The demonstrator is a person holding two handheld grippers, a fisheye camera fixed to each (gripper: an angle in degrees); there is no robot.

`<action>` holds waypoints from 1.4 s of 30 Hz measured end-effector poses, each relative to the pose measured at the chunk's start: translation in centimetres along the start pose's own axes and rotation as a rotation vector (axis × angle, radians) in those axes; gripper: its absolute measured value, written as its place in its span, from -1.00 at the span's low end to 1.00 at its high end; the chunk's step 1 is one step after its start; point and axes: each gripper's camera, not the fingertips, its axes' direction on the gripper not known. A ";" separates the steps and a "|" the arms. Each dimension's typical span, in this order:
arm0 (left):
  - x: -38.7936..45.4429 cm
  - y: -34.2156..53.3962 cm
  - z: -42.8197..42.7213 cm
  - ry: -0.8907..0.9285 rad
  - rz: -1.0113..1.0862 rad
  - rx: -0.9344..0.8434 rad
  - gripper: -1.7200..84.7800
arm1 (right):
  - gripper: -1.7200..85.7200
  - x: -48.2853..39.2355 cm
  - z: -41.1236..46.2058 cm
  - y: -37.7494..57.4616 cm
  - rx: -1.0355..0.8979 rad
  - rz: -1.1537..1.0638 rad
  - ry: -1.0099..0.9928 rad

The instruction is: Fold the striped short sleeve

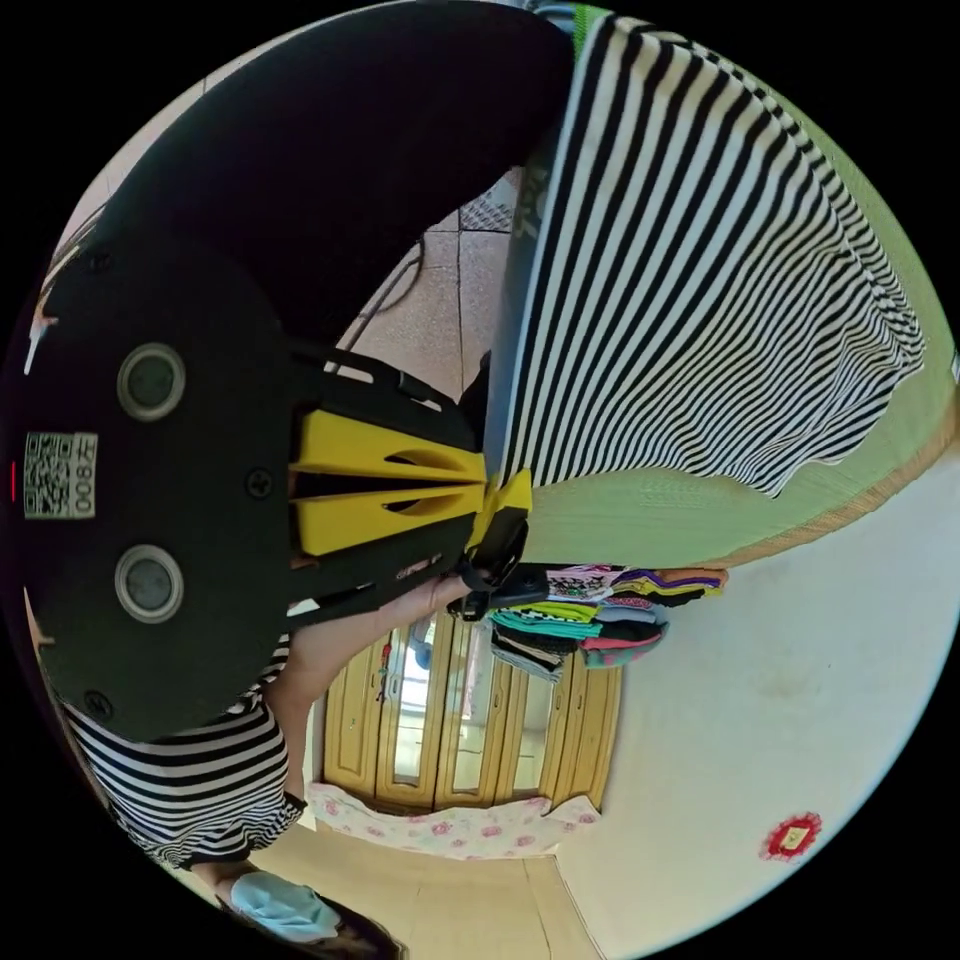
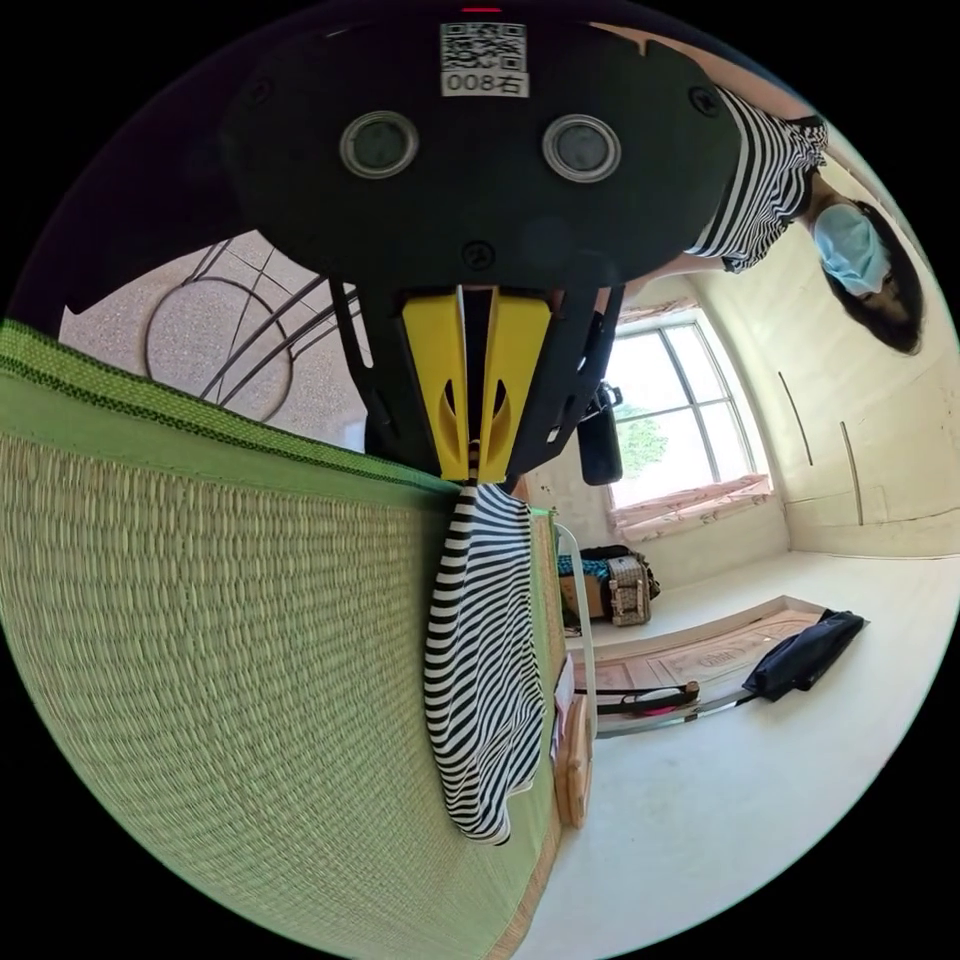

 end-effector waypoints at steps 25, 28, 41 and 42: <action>-14.6 7.3 -2.8 0.256 -0.232 0.325 -0.73 | -0.93 -12.5 -2.1 -5.8 0.006 -0.157 -0.058; -16.0 7.7 -2.8 0.296 -0.244 0.375 -0.72 | -0.94 -13.8 -2.2 -6.6 0.004 -0.175 -0.050; -20.6 9.2 -3.9 0.347 -0.313 0.488 -0.68 | -0.93 -15.2 -2.1 -8.4 0.005 -0.180 -0.058; -20.7 9.3 -4.1 0.344 -0.313 0.490 -0.68 | -0.93 -15.2 -2.2 -8.6 0.005 -0.182 -0.060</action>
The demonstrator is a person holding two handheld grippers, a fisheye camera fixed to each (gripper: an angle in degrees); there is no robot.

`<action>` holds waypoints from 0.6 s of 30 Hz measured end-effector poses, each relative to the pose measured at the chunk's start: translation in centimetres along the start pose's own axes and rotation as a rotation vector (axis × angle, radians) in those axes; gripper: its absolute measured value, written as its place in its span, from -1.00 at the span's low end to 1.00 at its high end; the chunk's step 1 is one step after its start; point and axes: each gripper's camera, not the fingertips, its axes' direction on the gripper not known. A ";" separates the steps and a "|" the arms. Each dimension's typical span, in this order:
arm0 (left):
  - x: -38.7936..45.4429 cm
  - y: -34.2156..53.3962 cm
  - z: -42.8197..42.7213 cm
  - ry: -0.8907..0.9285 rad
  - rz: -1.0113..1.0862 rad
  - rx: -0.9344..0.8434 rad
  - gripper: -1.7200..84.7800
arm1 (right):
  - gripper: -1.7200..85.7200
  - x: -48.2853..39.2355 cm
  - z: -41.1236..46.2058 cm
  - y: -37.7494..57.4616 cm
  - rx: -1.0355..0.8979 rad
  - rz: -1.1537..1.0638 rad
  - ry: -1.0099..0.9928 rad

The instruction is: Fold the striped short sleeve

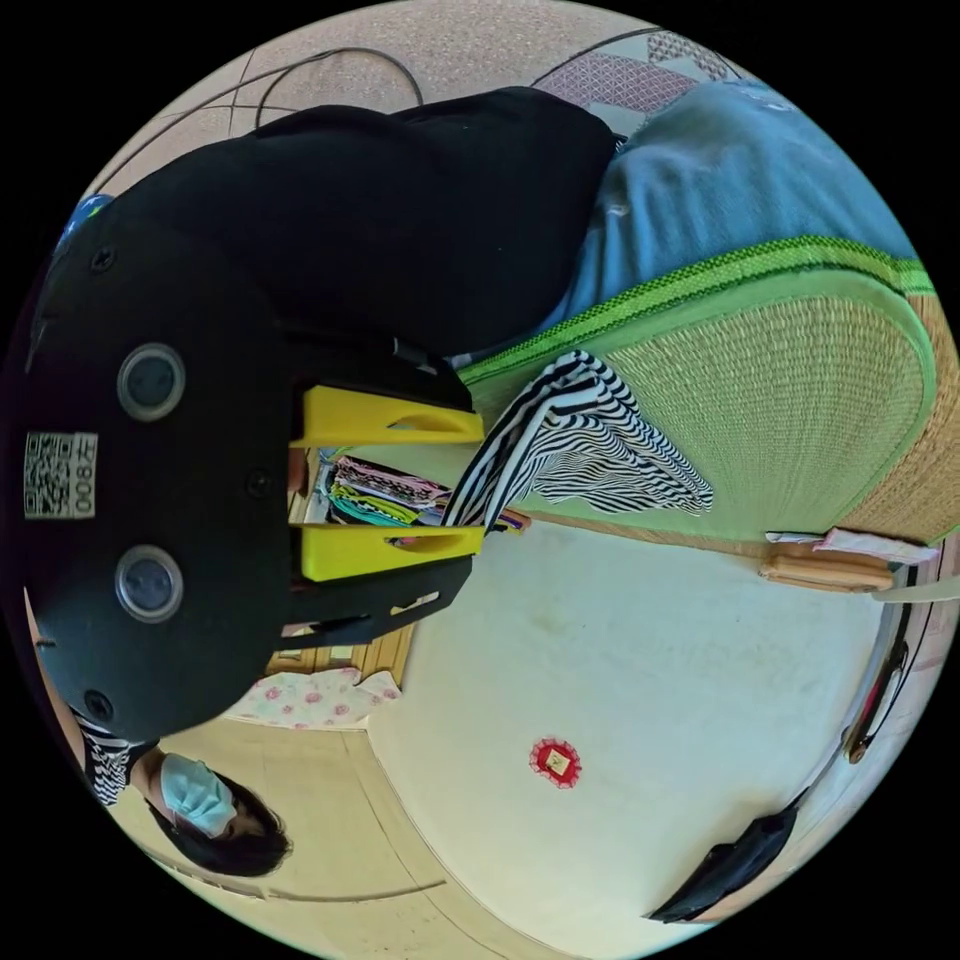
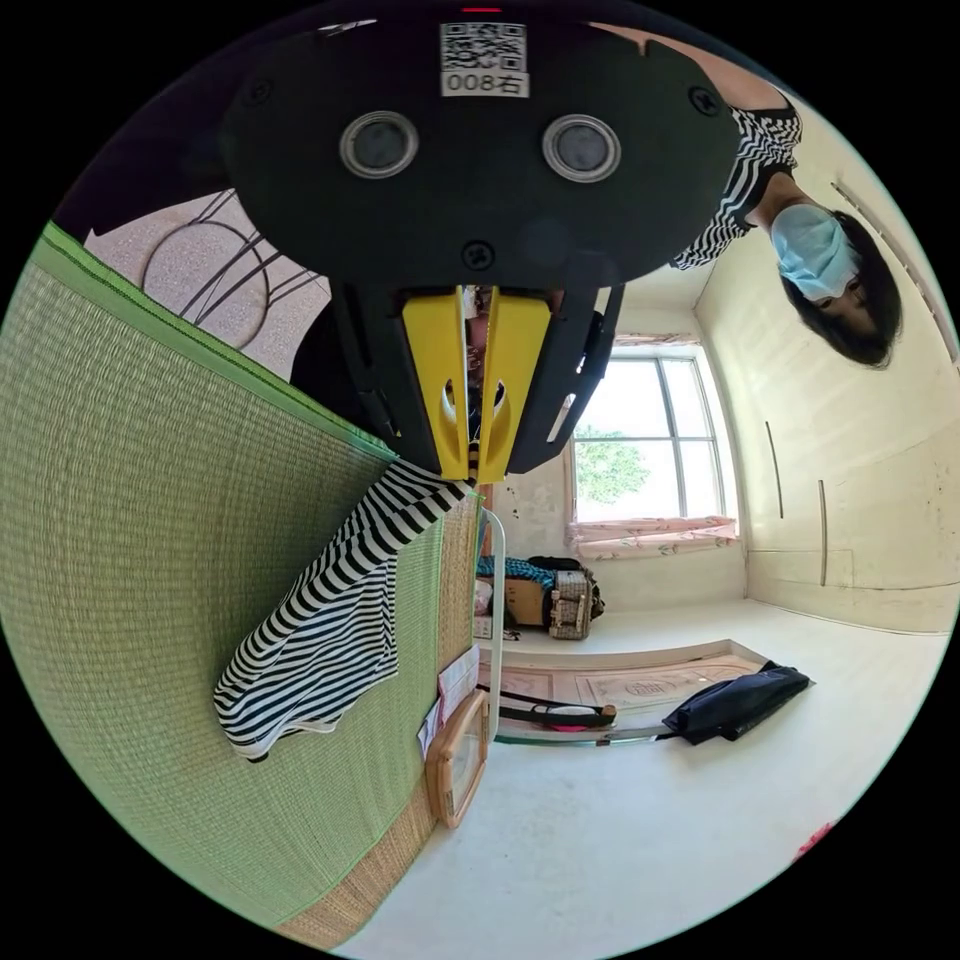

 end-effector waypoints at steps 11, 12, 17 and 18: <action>-1.2 -0.5 -3.4 -0.022 -0.033 0.086 -0.71 | -0.94 1.2 0.1 -1.1 0.001 -0.002 -0.010; -1.2 -0.6 -3.5 -0.030 -0.035 0.088 -0.71 | -0.93 1.4 0.1 -1.2 0.001 -0.003 -0.012; -0.7 -1.6 -4.5 -0.076 -0.046 0.095 -0.73 | -0.93 2.2 0.1 -1.6 0.001 -0.013 -0.009; -0.7 -1.7 -4.6 -0.075 -0.047 0.096 -0.73 | -0.93 2.4 0.0 -1.7 0.001 -0.015 -0.009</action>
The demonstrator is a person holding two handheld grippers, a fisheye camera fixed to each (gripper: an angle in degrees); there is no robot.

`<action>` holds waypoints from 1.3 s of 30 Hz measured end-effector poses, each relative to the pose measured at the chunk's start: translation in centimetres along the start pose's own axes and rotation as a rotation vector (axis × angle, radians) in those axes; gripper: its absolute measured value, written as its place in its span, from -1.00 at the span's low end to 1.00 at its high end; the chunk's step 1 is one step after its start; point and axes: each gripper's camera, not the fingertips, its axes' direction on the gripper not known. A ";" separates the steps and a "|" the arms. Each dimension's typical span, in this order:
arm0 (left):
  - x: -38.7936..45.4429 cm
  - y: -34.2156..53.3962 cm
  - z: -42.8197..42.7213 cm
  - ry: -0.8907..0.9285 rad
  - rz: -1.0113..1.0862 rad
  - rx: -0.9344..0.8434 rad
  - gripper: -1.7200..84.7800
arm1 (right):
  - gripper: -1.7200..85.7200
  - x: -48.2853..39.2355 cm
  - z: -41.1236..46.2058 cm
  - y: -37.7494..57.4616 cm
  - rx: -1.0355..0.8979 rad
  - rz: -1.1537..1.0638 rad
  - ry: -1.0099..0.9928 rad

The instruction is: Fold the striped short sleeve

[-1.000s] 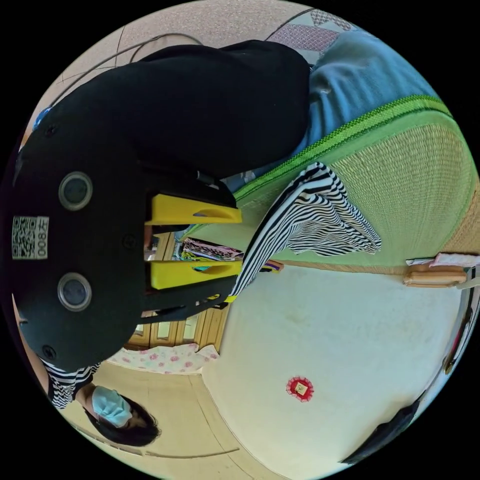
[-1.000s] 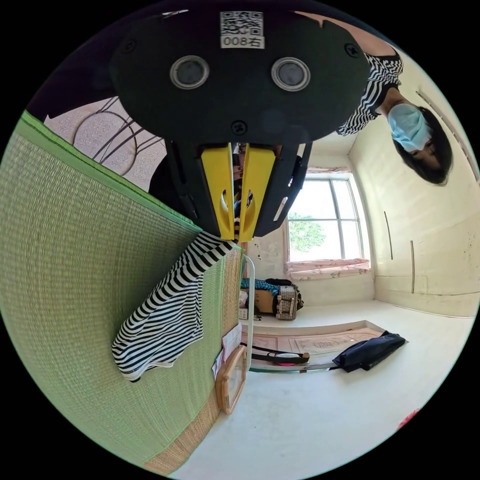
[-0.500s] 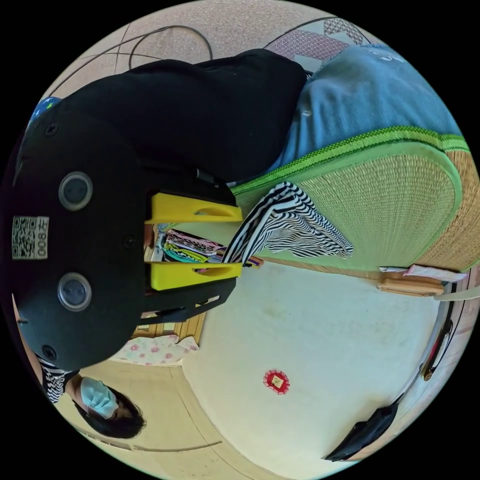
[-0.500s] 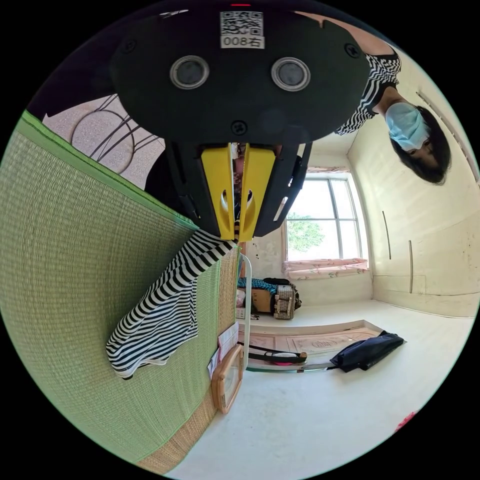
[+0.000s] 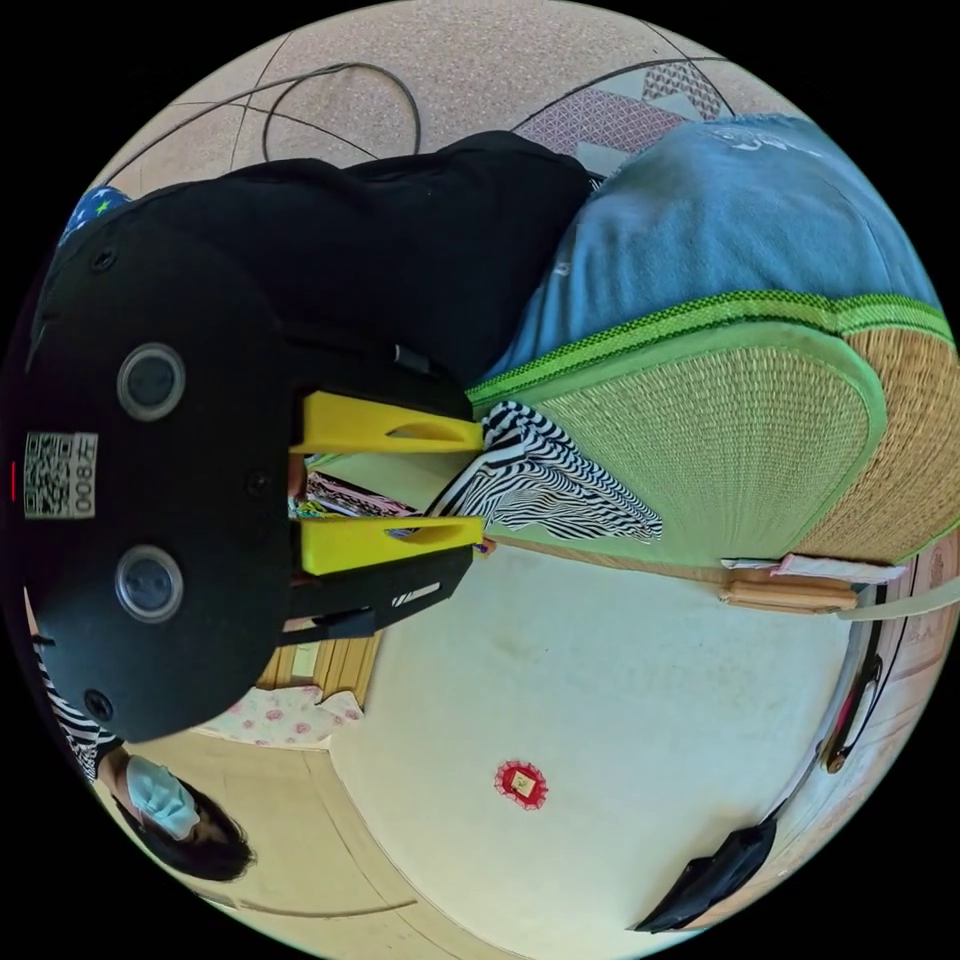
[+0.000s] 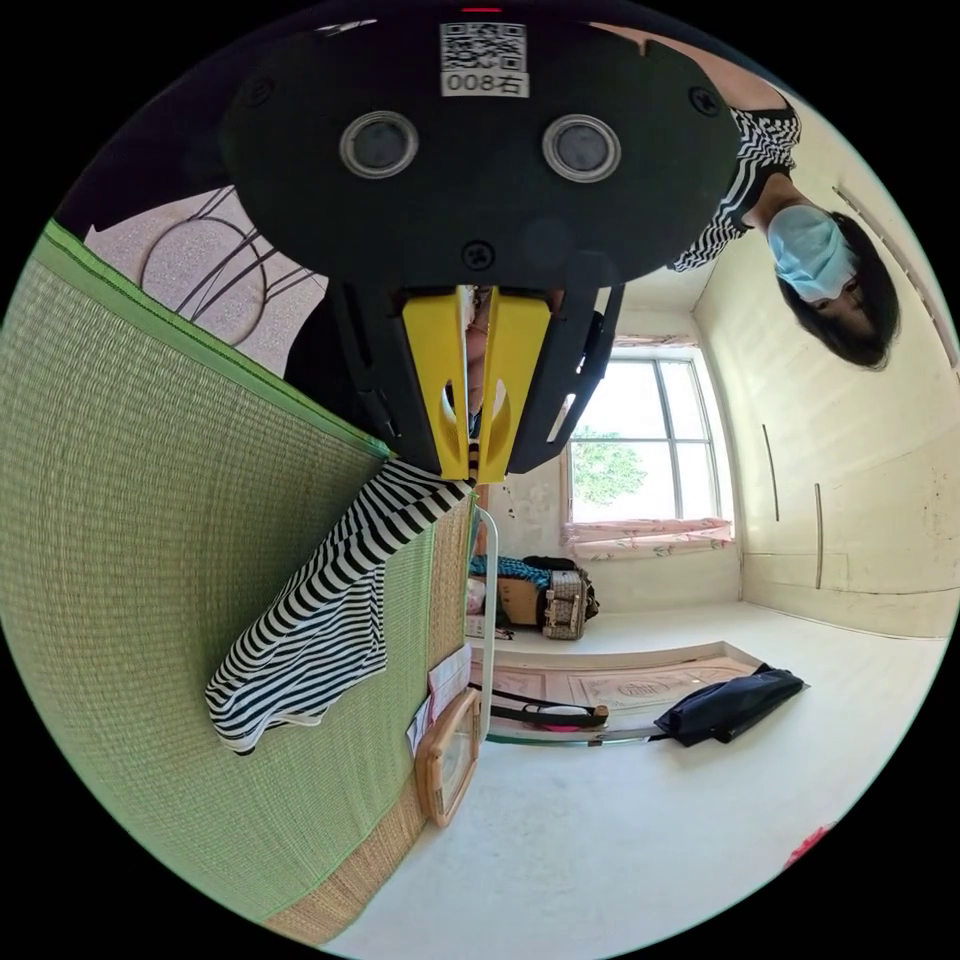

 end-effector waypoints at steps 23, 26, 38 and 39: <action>9.0 -0.1 -8.4 -0.068 0.142 -0.130 -0.89 | -0.93 18.3 -5.4 6.3 0.030 0.114 0.048; 11.0 0.6 -9.8 -0.101 0.173 -0.160 -0.89 | -0.93 22.2 -6.3 8.3 0.020 0.144 0.062; 21.5 3.3 -15.3 -0.152 0.254 -0.215 -0.90 | -0.94 37.4 -9.6 15.5 0.029 0.191 0.017; 22.2 3.3 -15.6 -0.148 0.258 -0.217 -0.90 | -0.94 38.6 -10.1 16.0 0.035 0.185 0.007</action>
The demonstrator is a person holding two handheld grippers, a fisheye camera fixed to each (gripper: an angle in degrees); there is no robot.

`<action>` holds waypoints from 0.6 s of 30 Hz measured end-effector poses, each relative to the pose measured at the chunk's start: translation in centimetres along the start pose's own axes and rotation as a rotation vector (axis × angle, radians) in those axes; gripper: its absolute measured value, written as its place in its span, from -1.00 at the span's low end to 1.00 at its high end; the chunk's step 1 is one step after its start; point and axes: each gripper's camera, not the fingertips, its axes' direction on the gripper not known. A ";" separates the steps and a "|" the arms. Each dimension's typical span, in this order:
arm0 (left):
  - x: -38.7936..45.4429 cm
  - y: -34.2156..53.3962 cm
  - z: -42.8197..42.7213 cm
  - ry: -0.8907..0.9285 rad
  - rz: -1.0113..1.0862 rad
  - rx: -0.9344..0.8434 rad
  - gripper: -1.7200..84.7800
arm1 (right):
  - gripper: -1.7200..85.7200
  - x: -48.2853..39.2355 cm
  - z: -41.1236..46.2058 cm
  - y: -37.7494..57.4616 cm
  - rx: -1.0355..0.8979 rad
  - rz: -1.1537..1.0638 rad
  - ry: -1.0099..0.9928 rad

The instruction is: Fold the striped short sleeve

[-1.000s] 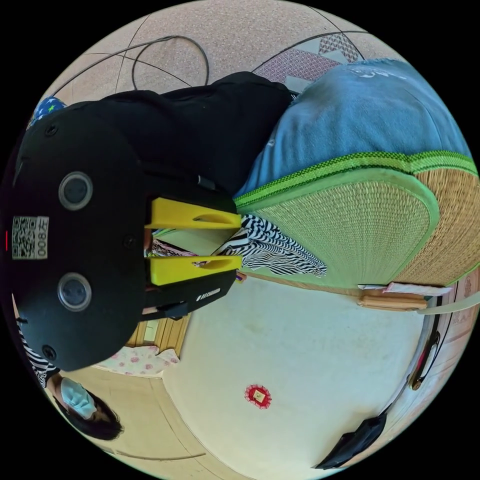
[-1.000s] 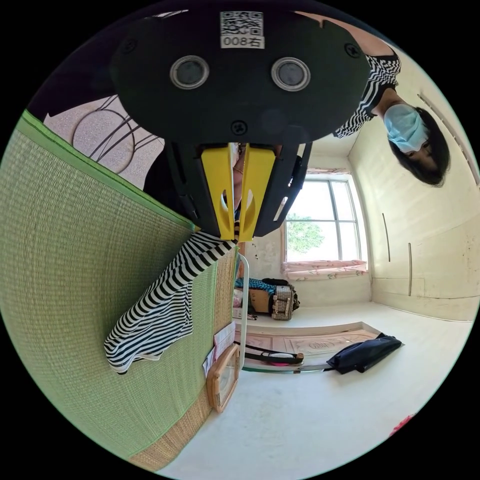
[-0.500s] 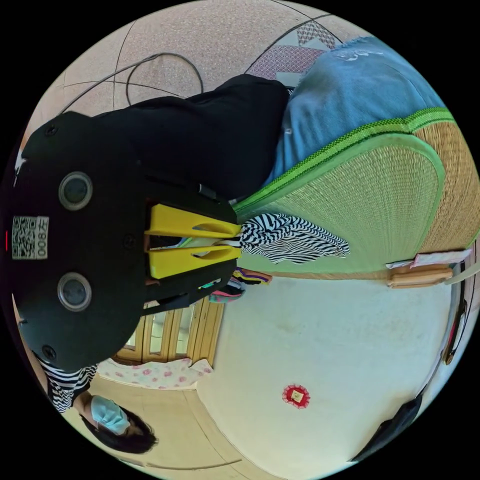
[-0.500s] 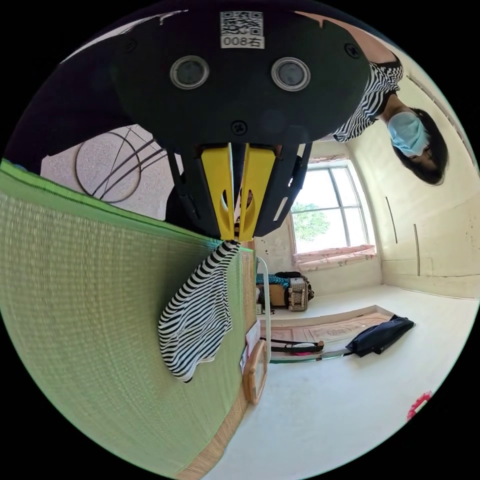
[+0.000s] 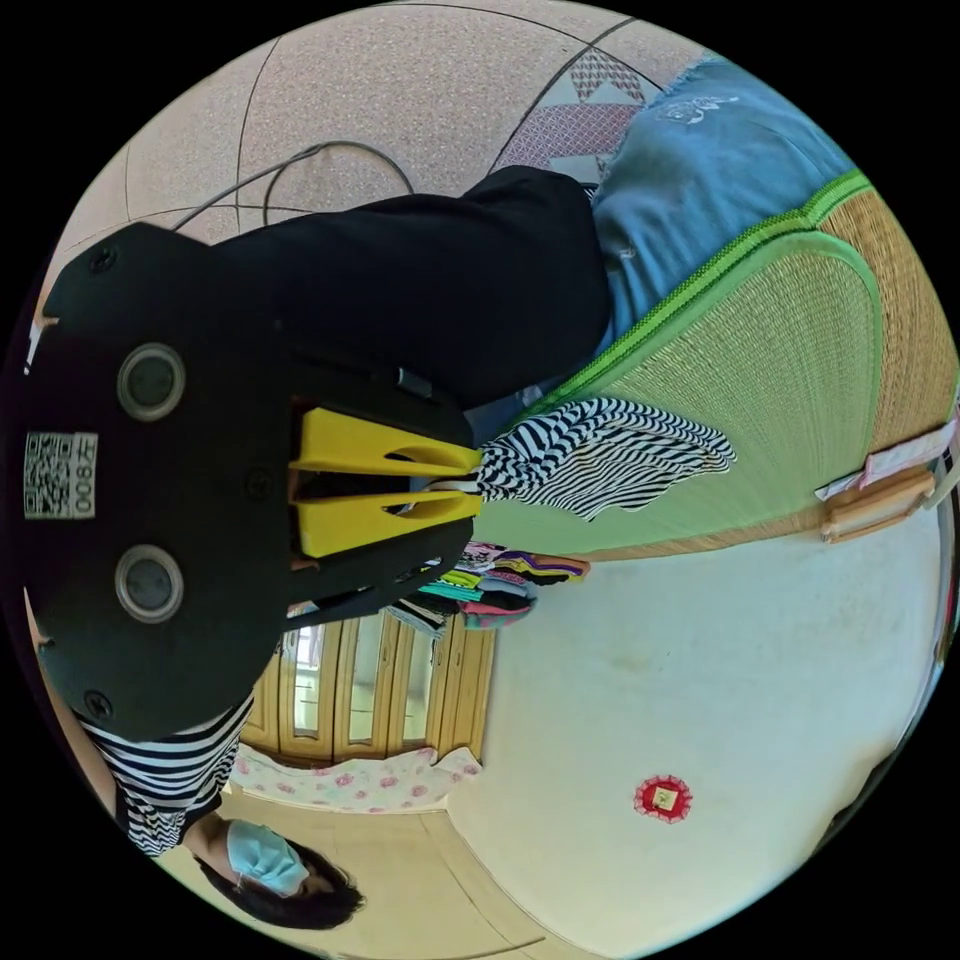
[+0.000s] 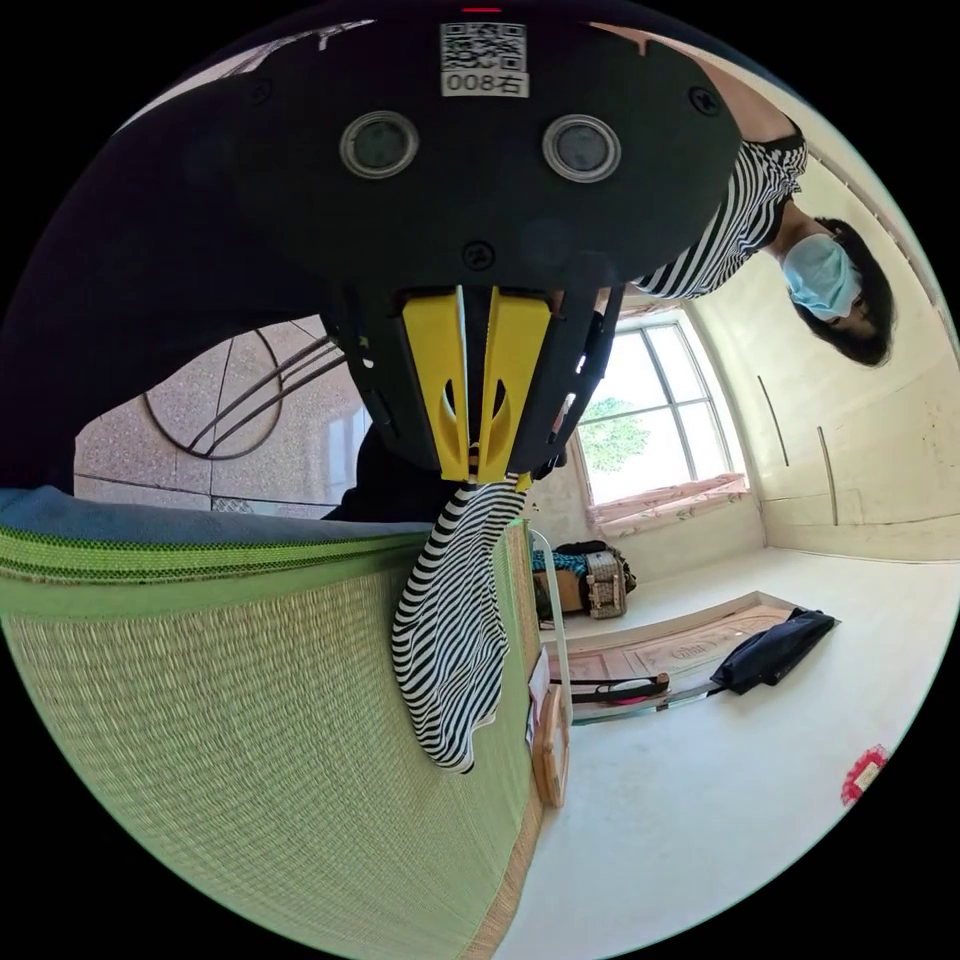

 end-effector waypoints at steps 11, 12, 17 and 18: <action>16.9 -2.0 -5.1 0.062 0.172 -0.059 -0.90 | -0.93 12.1 -7.9 3.1 0.094 -0.106 -0.086; 17.9 -2.1 -5.3 0.065 0.181 -0.065 -0.90 | -0.93 13.5 -9.1 3.7 0.110 -0.120 -0.095; 27.8 -3.4 -5.6 0.081 0.263 -0.138 -0.90 | -0.93 19.8 -14.6 6.4 0.191 -0.164 -0.129; 28.9 -3.6 -5.5 0.083 0.271 -0.147 -0.90 | -0.93 21.4 -16.2 7.1 0.214 -0.176 -0.140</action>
